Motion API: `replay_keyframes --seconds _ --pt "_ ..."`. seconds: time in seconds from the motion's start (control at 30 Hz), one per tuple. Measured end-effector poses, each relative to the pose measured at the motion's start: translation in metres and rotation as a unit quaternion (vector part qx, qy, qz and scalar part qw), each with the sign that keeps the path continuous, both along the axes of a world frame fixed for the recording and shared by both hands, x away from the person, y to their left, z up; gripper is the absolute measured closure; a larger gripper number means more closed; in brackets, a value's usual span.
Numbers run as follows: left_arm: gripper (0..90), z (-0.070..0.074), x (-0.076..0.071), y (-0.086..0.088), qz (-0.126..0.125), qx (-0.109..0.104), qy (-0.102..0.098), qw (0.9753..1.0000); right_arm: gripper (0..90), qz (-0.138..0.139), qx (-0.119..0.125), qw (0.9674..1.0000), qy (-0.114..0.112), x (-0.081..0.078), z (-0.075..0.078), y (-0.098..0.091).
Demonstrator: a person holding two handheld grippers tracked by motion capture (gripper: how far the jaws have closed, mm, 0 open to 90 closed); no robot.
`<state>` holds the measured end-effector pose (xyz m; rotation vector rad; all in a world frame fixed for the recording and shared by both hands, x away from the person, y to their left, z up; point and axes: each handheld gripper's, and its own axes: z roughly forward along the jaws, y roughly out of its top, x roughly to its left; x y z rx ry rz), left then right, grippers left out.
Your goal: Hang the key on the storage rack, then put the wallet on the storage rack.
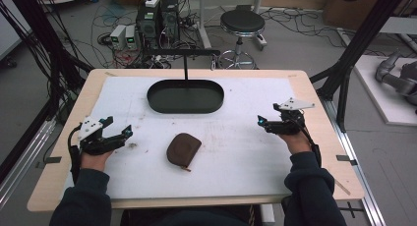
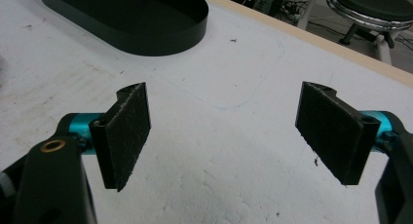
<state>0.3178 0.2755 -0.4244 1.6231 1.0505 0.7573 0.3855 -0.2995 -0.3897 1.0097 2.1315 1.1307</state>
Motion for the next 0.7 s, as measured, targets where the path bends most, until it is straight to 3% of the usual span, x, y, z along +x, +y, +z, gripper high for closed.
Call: replay_keyframes --seconds 0.4,0.57,0.7 --pt "21.4 0.001 0.003 -0.010 -0.025 0.000 -0.001 0.9997 20.8 -0.006 -0.005 1.0000 0.006 -0.002 -0.005 0.002" --pt "21.3 0.002 0.002 -0.022 -0.049 -0.013 0.007 0.9987 20.9 0.000 -0.011 0.9999 0.012 -0.002 -0.008 0.004" --pt "21.8 0.001 0.001 -0.038 -0.087 -0.019 0.026 0.9956 20.9 0.002 -0.009 0.9999 0.010 -0.005 -0.009 0.003"
